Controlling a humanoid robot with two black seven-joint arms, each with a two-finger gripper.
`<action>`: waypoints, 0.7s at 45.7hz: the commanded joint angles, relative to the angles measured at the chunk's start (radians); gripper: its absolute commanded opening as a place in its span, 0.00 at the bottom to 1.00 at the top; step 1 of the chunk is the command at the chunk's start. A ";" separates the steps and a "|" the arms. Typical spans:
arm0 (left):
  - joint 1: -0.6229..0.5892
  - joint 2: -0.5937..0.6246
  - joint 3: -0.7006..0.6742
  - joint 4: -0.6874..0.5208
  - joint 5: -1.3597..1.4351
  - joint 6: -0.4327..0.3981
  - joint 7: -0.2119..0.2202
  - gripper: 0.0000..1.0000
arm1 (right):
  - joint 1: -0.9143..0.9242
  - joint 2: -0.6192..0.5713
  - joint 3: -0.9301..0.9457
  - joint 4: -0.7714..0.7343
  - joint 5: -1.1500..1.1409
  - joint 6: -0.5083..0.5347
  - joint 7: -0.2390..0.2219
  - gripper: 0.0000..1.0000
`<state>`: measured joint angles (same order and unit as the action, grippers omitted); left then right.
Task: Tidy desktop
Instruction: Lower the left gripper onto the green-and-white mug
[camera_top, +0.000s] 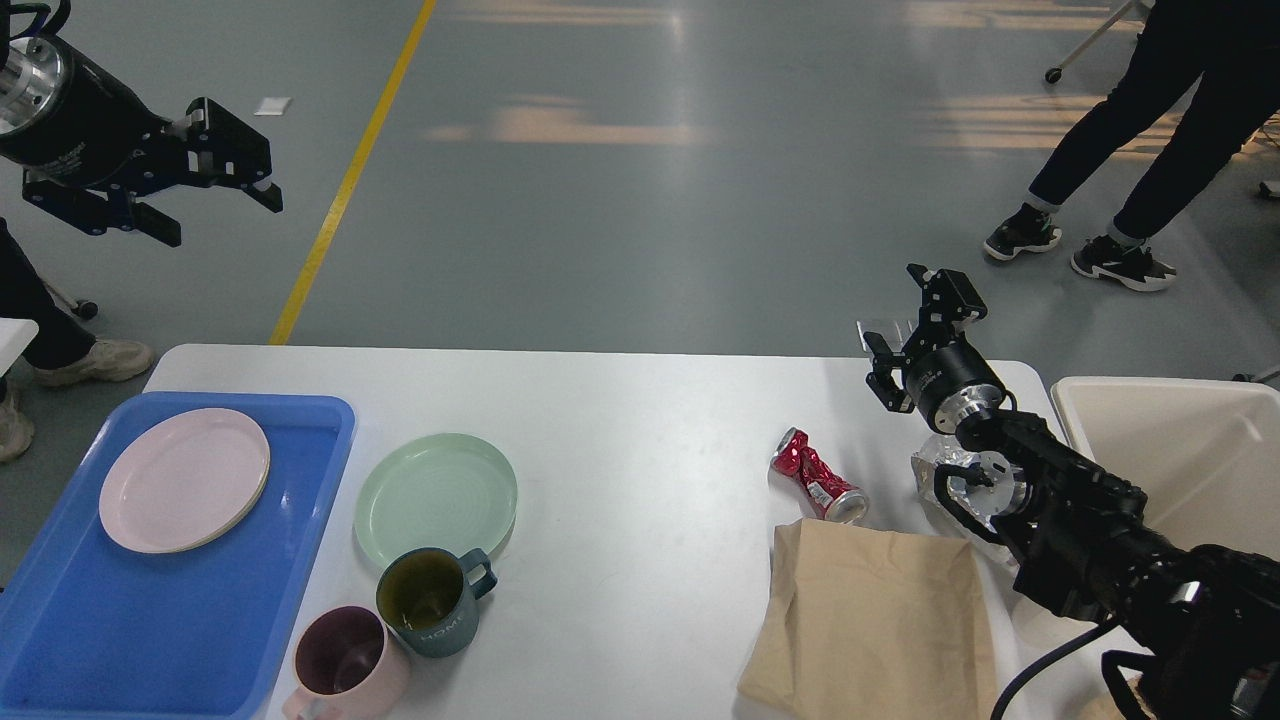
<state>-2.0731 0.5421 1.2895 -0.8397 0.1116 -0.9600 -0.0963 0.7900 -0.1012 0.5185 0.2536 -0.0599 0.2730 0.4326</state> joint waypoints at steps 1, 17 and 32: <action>-0.058 -0.022 0.040 -0.104 0.000 0.000 0.061 0.96 | 0.000 0.000 0.000 0.000 0.000 0.000 0.000 1.00; 0.071 -0.332 0.028 -0.153 0.002 0.000 0.063 0.96 | 0.000 0.000 0.000 0.001 0.000 0.000 0.000 1.00; 0.169 -0.582 -0.039 -0.154 -0.013 0.000 0.056 0.96 | 0.000 0.000 0.000 0.000 0.000 0.000 0.000 1.00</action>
<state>-1.9232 0.0145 1.2782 -0.9930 0.0994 -0.9598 -0.0405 0.7900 -0.1012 0.5185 0.2539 -0.0598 0.2730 0.4326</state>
